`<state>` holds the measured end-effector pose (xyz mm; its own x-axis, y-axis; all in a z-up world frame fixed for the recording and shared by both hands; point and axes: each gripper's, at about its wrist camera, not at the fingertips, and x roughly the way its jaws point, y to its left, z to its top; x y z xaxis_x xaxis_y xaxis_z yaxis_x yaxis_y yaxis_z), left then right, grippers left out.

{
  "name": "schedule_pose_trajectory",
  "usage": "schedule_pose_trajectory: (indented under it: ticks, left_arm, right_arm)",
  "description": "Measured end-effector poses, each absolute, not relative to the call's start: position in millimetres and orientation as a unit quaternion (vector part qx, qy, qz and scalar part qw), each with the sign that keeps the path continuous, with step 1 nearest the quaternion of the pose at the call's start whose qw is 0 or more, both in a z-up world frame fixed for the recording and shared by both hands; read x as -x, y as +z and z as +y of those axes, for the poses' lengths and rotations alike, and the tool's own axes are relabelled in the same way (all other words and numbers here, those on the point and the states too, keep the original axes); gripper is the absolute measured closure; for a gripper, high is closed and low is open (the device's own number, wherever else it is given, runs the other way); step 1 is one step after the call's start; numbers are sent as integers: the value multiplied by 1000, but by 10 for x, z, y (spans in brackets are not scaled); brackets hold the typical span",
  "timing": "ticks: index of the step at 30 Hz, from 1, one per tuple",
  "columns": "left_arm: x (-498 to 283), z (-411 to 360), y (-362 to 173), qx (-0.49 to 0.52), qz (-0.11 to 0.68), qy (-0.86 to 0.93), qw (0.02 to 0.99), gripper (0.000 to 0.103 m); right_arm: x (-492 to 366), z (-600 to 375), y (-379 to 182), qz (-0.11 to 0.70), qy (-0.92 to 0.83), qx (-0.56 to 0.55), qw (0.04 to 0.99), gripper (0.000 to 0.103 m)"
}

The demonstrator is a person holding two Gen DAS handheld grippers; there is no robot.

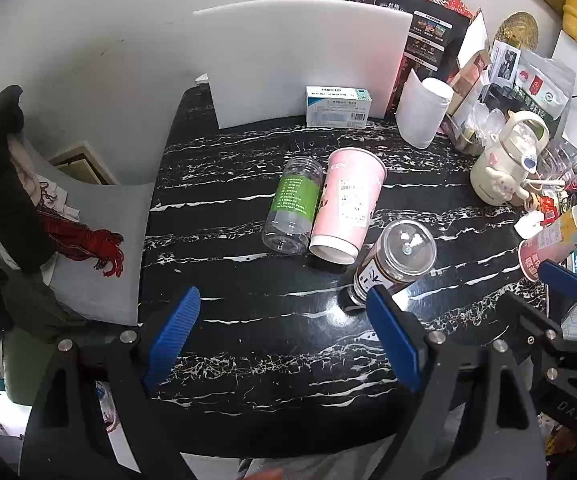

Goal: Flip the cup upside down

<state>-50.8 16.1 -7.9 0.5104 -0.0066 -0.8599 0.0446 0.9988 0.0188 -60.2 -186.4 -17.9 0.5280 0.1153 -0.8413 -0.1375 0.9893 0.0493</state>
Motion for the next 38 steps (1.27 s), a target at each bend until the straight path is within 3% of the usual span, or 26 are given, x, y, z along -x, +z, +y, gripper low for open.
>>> schedule_pose_trajectory:
  ticks: [38]
  left_arm:
    - [543,152,-146,-24,505,-13,862,18]
  right_arm:
    - [647,-1870,-241,487,72,12,870,32]
